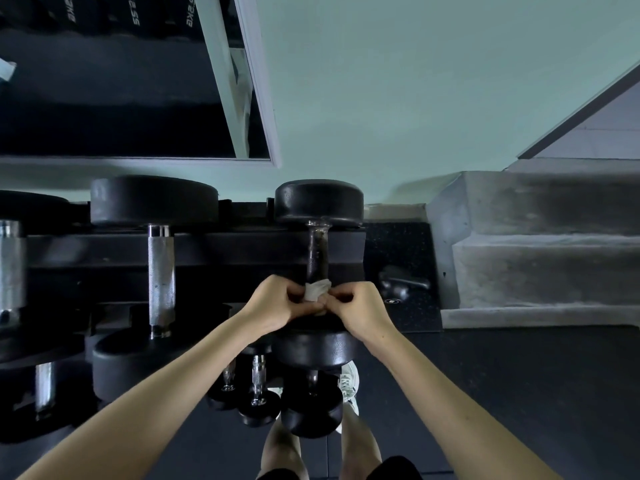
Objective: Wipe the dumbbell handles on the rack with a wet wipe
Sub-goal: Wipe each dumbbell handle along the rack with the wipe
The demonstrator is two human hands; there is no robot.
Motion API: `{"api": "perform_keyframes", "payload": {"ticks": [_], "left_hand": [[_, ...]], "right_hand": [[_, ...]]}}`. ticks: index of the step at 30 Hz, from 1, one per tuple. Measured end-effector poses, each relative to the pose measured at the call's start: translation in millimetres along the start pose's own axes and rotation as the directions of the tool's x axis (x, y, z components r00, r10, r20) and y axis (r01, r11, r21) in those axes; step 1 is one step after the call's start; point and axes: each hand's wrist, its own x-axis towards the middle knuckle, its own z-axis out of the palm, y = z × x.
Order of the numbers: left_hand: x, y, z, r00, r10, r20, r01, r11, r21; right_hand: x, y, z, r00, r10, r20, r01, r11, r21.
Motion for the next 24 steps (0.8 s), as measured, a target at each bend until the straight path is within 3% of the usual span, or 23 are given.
{"api": "perform_keyframes", "payload": {"ticks": [3,7,11,15,19,24], "left_hand": [[2,1,-2,0.999,-0.039,0.012,0.040,0.994,-0.100],[5,13,0,0.983,-0.115,-0.145,0.040,0.898,-0.439],[23,36,-8,0.939,-0.144,-0.312,-0.090,0.774,-0.627],[27,39,-8,0.938,-0.116,-0.325,-0.126,0.763,-0.635],[18,33,-4,0.954,-0.009,-0.300,-0.162,0.826,-0.539],[14,25,-5,0.972,0.065,-0.224,-0.157,0.894,-0.420]], "right_hand": [[3,-1,-4,0.999,-0.033,0.020,0.034,0.998,-0.047],[10,-18,-7,0.998,-0.044,-0.046,0.053,0.977,0.205],[36,-46,-12,0.991,-0.068,-0.115,0.101,0.946,0.309],[41,-48,-12,0.989,-0.084,-0.119,0.118,0.941,0.317],[27,-35,-15,0.996,-0.092,-0.008,0.089,0.925,0.369],[19,-19,-13,0.995,-0.087,0.043,0.070,0.954,0.293]]}}
